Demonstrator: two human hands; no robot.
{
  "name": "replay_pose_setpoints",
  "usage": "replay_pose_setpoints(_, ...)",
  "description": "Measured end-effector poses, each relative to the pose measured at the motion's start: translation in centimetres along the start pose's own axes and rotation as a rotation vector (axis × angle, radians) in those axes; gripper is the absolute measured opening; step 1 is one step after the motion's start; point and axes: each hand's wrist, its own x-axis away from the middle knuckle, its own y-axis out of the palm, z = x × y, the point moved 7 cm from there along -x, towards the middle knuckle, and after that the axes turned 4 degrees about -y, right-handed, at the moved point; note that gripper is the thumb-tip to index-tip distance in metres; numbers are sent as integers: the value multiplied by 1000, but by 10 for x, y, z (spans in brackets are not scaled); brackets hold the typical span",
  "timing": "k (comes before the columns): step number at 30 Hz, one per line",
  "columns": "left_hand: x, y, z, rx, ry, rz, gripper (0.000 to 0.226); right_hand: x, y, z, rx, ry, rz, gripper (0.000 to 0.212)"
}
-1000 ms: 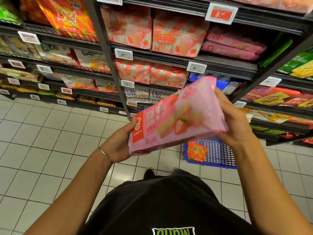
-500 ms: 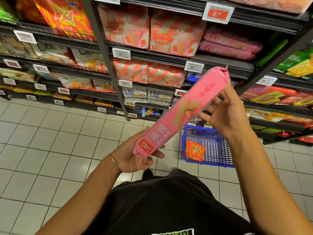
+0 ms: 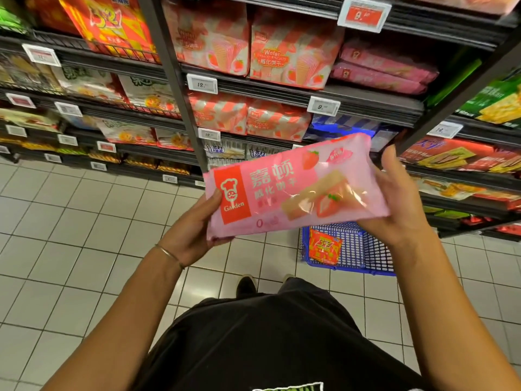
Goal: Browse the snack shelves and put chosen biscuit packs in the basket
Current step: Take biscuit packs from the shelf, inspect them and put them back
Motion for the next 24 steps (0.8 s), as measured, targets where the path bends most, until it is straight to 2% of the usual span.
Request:
replay_pose_setpoints(2,3,-9,13,-106,86,65,58,1,-6,4,193,-8,10,41)
replay_pose_setpoints(3,4,-14,17,-148,111,74,52,1,-9,5,311,-25,12,37)
replay_pose_setpoints(6,12,-22,32,-247,202,51,46,3,-23,6,512,-71,10,53)
replay_pose_setpoints(8,19,-22,44,-316,306,29,55,5,-29,6,592,-99,19,65)
replay_pose_setpoints(11,27,-10,58,-514,425,-14,67,6,-33,5,739,-140,35,63)
replay_pose_setpoints(18,24,-10,54,-555,436,-5,68,5,-38,2,752,-169,48,61)
replay_pose_setpoints(24,19,-17,49,-517,367,89,60,-1,-45,8,666,-127,102,64)
